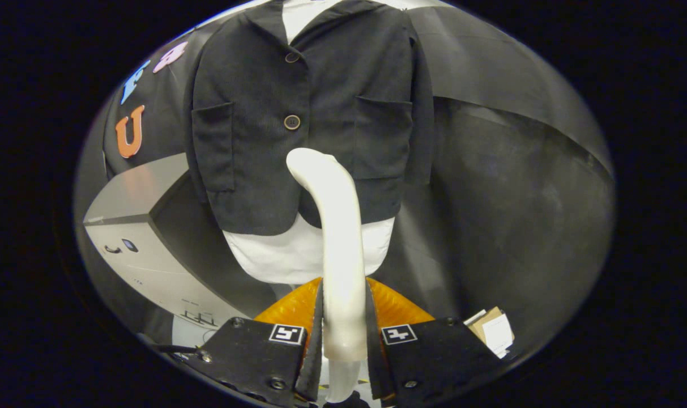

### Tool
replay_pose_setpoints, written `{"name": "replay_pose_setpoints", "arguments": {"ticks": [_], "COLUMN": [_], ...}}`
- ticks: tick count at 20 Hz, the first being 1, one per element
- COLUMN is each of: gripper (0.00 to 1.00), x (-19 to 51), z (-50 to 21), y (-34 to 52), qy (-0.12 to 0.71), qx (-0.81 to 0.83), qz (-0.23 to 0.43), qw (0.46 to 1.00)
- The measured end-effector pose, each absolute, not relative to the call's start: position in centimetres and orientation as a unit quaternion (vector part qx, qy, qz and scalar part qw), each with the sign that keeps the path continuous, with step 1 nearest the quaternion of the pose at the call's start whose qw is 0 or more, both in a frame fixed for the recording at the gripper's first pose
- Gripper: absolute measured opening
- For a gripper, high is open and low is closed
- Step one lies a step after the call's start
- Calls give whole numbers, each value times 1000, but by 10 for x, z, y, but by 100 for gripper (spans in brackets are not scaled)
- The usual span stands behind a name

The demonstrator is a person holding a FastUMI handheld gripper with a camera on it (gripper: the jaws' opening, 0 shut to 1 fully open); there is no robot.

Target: Iron the clothes twice with a garment steamer, once on the left side and once on the right side.

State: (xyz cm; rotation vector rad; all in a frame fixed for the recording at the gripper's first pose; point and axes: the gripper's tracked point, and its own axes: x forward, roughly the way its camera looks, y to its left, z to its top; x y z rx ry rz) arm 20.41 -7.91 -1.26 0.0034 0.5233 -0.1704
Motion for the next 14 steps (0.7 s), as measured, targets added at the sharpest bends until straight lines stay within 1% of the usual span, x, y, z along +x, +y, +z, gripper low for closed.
{"name": "replay_pose_setpoints", "arguments": {"ticks": [3, 6, 14], "gripper": [36, 37, 37], "x": [200, 181, 69], "z": [-10, -2, 10], "y": [-79, -84, -32], "qy": [246, 229, 181], "qx": [19, 32, 36], "qz": [-70, -67, -85], "qw": [966, 970, 979]}}
